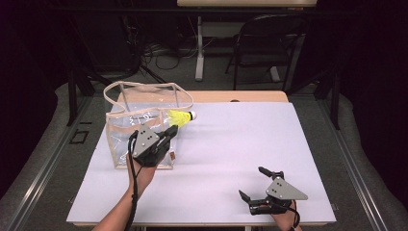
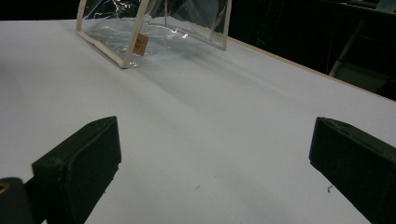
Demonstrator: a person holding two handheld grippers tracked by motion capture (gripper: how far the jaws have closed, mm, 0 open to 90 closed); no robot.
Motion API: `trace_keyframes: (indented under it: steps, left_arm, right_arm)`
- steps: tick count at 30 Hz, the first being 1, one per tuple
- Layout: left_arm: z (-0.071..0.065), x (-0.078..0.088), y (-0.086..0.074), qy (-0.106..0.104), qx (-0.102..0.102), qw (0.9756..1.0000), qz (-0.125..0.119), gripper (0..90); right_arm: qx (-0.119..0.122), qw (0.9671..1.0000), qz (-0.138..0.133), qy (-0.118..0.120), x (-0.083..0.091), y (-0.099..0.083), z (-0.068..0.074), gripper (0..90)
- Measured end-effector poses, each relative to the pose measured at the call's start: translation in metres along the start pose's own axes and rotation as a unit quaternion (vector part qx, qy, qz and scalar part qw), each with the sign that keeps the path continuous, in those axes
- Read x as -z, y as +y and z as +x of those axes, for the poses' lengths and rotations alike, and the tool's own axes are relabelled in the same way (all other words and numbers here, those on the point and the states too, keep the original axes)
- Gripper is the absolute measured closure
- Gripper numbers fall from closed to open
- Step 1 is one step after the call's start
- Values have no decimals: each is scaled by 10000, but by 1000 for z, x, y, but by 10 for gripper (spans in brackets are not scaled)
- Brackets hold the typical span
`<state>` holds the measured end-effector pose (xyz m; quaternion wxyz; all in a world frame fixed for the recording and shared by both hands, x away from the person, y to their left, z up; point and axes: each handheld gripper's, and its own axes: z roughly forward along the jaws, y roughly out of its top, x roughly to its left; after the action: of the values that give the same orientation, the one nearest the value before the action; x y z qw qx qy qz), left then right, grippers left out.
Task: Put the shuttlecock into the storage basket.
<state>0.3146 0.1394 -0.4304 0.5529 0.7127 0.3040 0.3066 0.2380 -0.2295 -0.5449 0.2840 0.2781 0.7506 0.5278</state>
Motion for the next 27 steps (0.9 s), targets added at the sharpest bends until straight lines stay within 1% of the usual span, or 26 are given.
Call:
trace_keyframes:
  steps: [3,12,14,27]
  left_arm:
    - [2,0,3,5,37,10000,-35,899]
    - [8,1,8,103,-3,9999,-75,899]
    - [9,1,10,131,15,9999,-110,899]
    - [19,4,21,254,-33,9994,-211,899]
  right_arm:
    - [1,10000,-5,-3,0,0,0,18]
    - [6,10000,-10,-1,0,0,0,18]
    - [1,10000,-9,1,0,0,0,18]
    - [11,10000,-4,-13,1,0,0,18]
